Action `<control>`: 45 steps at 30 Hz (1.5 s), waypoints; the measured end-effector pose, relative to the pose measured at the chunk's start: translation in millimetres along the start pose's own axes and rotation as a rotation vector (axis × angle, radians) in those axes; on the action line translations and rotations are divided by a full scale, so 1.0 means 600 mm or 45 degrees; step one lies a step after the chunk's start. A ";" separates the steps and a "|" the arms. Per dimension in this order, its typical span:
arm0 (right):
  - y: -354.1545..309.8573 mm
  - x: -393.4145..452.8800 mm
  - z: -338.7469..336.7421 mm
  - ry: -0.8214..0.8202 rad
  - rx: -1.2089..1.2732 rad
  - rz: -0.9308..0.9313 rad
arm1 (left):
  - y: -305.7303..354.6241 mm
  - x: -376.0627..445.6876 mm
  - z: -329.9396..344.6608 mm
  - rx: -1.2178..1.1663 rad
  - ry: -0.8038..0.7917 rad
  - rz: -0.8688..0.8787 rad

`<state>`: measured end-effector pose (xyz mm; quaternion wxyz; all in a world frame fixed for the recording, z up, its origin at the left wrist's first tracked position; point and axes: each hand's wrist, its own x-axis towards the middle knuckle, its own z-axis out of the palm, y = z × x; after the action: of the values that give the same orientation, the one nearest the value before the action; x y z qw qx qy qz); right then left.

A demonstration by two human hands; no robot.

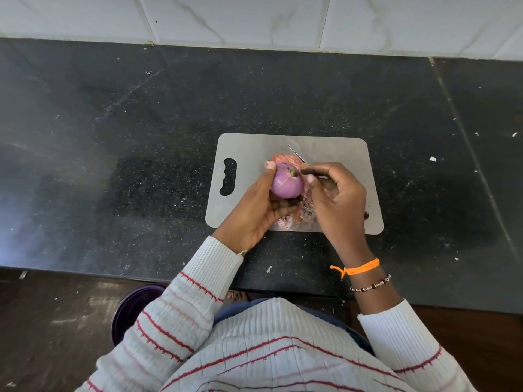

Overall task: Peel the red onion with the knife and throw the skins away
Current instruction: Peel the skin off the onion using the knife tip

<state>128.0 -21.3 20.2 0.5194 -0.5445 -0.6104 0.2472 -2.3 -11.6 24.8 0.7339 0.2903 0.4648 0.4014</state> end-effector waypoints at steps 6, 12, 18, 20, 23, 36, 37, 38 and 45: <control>-0.013 -0.008 0.014 -0.016 -0.070 -0.082 | 0.001 -0.005 0.001 -0.047 0.023 0.023; -0.011 -0.008 0.015 -0.009 -0.115 -0.067 | 0.000 -0.009 0.003 -0.033 0.023 0.053; 0.003 -0.004 0.011 0.012 -0.028 -0.041 | -0.001 -0.006 0.002 -0.086 0.016 0.040; 0.004 -0.006 0.010 0.000 0.026 -0.013 | 0.001 -0.006 0.002 -0.091 0.028 0.038; 0.000 -0.008 0.012 -0.035 -0.001 -0.042 | 0.004 -0.006 0.002 -0.105 0.035 0.039; 0.006 -0.004 0.014 0.008 -0.054 -0.030 | -0.001 -0.002 0.001 -0.077 0.035 0.052; 0.008 -0.002 0.012 0.012 -0.042 -0.013 | -0.002 -0.001 0.001 -0.074 0.034 0.050; 0.010 -0.002 0.011 0.011 -0.022 0.006 | -0.002 -0.001 0.001 -0.073 0.036 0.047; 0.007 -0.005 0.015 0.002 0.084 0.052 | 0.003 -0.002 0.004 -0.097 0.027 0.068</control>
<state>121.5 -20.6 12.5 0.5325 -0.5396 -0.5903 0.2771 -1.0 -11.7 27.8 0.7285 0.2700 0.4490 0.4413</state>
